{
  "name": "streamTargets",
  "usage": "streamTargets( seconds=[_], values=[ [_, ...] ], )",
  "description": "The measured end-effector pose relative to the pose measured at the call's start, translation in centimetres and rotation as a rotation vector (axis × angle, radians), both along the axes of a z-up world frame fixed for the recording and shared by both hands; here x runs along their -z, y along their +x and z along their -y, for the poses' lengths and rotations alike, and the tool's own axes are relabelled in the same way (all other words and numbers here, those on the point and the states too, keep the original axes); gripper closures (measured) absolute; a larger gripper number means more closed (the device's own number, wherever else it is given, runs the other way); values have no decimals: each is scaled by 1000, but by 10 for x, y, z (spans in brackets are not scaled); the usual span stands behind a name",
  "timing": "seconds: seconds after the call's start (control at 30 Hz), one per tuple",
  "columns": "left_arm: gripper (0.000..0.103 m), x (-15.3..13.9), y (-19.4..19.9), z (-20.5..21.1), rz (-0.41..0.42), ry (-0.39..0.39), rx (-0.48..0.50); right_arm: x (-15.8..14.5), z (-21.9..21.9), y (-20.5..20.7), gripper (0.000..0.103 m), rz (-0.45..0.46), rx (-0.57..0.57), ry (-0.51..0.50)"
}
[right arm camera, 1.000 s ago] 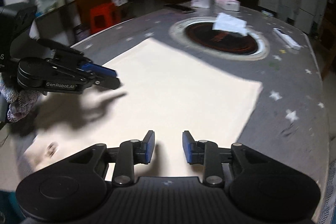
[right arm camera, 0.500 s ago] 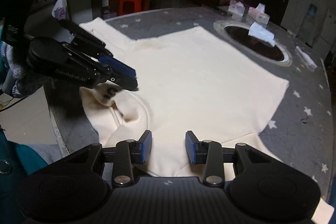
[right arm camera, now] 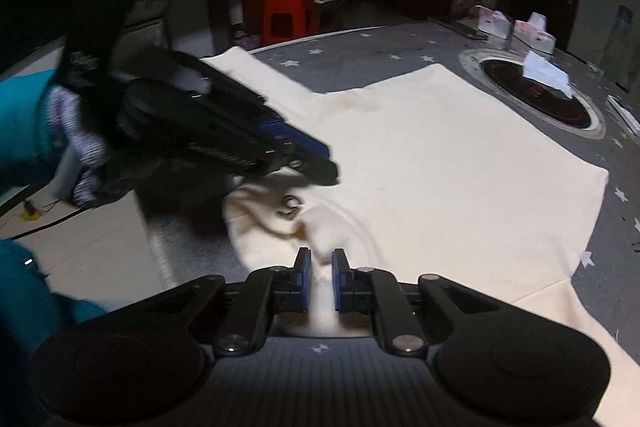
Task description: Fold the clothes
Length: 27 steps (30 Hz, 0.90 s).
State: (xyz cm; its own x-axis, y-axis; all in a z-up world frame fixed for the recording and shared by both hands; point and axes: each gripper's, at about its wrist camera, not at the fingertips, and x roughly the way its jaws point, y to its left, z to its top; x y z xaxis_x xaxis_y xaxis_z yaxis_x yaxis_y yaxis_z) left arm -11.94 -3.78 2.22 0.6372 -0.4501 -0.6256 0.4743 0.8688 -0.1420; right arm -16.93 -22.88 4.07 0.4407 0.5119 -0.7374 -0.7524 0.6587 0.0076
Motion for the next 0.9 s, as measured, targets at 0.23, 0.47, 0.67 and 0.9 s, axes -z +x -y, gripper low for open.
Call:
streamTargets(
  seconds=[0.23,0.47,0.67,0.9],
  values=[
    [81,-12,4,21,22,-6,40,-9,28,-13,90,-4,101,84],
    [77,-9,5,48,12,-9,98,-9,82,-7,78,11,354,154],
    [72,1,-3,62,-3,14,144,9,123,0,75,-13,541,127],
    [67,2,-7,65,12,32,160,3,149,2,74,23,608,143]
  ],
)
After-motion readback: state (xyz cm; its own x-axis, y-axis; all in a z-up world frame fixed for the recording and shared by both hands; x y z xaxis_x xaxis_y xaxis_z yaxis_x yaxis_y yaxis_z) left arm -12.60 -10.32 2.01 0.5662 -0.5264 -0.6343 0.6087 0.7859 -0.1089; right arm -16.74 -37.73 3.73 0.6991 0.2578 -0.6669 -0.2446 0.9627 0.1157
